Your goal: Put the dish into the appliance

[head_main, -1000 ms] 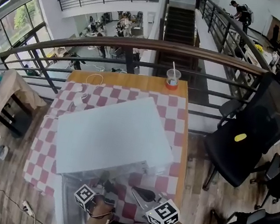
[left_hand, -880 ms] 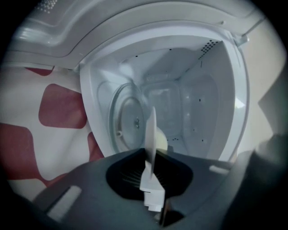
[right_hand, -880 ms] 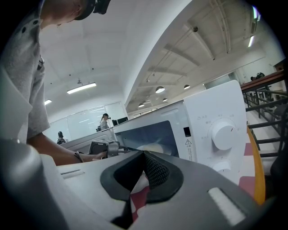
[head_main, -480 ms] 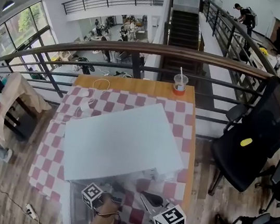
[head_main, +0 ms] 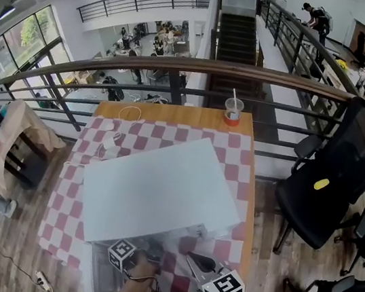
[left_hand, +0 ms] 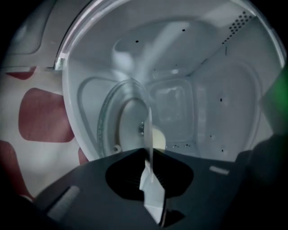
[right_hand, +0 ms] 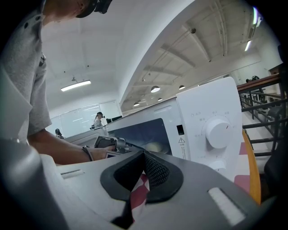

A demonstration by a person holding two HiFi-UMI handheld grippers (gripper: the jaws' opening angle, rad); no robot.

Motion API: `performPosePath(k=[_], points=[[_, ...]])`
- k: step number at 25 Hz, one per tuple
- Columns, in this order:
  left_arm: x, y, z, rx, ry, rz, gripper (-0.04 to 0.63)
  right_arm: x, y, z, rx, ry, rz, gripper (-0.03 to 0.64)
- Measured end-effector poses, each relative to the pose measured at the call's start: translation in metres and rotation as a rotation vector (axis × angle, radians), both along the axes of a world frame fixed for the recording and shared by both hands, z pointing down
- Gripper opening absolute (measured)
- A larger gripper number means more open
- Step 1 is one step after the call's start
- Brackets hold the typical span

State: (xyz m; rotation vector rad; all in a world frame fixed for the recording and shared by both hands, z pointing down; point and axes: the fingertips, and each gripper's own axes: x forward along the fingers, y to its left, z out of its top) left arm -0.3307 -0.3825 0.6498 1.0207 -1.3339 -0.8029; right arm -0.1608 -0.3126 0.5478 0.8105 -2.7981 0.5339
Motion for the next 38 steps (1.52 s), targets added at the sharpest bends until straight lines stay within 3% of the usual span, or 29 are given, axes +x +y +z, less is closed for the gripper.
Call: performPosePath(k=[3,6,9,12,16,18,22,24,27,33,38], points=[[0.001,0.003,0.008,-0.064,-0.042,0.031,0.038,0.0,0.001,-0.001,0.005,0.006,0.0,-0.002],[-0.001,0.004,0.01,-0.117,-0.169,0.114,0.048,0.0,0.001,-0.001,0.016,0.012,0.005,-0.002],[0.006,0.008,0.01,-0.141,-0.224,0.209,0.118,0.001,0.001,-0.002,0.019,0.012,0.007,-0.002],[0.01,0.009,0.005,-0.107,-0.246,0.266,0.15,0.002,0.002,-0.002,0.023,0.014,0.007,-0.002],[0.017,0.004,-0.007,-0.049,-0.37,0.373,0.205,0.001,0.004,-0.001,0.028,0.02,0.001,-0.002],[0.021,0.006,-0.006,-0.06,-0.452,0.445,0.236,0.0,0.007,0.0,0.033,0.025,-0.006,-0.002],[0.025,0.012,0.001,-0.159,-0.734,0.613,0.257,-0.002,0.012,0.0,0.049,0.04,-0.022,-0.002],[0.025,0.015,0.004,-0.207,-0.832,0.666,0.272,-0.002,0.015,-0.001,0.059,0.047,-0.029,-0.002],[0.028,0.018,0.007,-0.248,-0.888,0.71,0.289,-0.001,0.018,-0.002,0.071,0.054,-0.034,-0.002],[0.038,0.022,0.012,-0.315,-0.997,0.82,0.411,0.0,0.026,-0.002,0.099,0.072,-0.051,-0.002],[0.045,0.029,0.016,-0.398,-1.084,0.887,0.454,0.003,0.037,-0.003,0.11,0.082,-0.07,-0.002]])
